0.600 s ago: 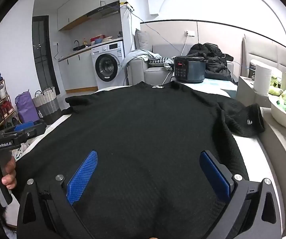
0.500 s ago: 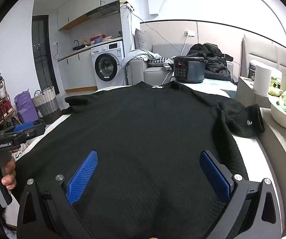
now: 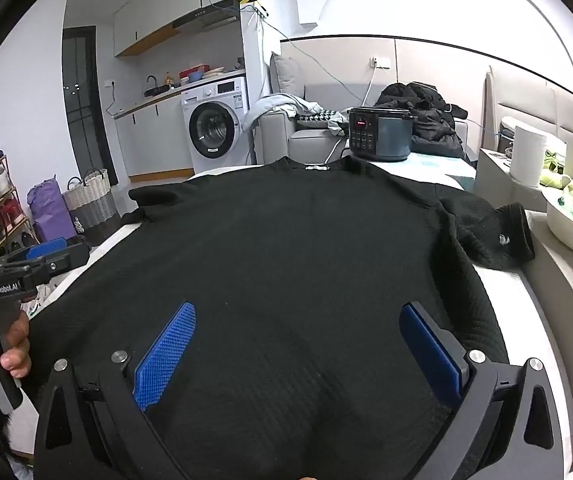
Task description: Fold small clothes
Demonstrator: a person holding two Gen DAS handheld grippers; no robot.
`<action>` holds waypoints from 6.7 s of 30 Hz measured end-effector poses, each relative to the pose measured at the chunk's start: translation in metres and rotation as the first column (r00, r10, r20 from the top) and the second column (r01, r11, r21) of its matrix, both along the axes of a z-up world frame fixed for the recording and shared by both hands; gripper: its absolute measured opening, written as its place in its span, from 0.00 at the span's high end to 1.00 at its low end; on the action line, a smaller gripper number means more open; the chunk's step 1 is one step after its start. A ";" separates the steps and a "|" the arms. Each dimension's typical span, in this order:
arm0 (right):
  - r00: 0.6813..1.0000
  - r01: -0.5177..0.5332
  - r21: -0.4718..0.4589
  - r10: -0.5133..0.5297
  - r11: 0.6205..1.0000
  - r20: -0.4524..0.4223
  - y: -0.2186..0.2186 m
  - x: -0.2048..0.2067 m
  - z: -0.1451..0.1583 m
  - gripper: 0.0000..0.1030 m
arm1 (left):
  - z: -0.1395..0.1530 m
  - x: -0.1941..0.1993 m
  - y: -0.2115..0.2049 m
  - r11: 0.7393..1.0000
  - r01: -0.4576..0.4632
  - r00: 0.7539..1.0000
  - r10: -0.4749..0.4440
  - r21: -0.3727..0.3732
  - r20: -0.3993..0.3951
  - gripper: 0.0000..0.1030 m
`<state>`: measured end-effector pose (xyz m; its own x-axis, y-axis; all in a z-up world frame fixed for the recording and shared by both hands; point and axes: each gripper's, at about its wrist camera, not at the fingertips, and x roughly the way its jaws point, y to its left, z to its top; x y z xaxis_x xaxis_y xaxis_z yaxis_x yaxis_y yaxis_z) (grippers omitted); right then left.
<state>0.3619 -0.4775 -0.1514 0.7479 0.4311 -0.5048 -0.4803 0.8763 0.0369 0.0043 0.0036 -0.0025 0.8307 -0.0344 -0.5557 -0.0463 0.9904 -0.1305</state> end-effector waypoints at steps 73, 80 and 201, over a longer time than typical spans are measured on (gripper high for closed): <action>0.998 0.052 0.045 -0.051 0.998 -0.026 -0.012 0.015 0.007 0.00 | -0.016 0.026 0.021 0.999 -0.050 0.997 0.049 -0.004 -0.059 0.01; 0.996 0.086 0.037 -0.085 0.996 -0.008 -0.017 0.022 0.015 0.00 | -0.018 0.032 0.022 0.998 -0.059 0.996 0.059 0.003 -0.072 0.01; 0.952 0.128 -0.165 -0.168 0.978 -0.255 -0.030 0.248 0.004 0.53 | -0.031 0.120 0.140 0.932 -0.312 0.942 0.278 -0.183 -0.186 0.01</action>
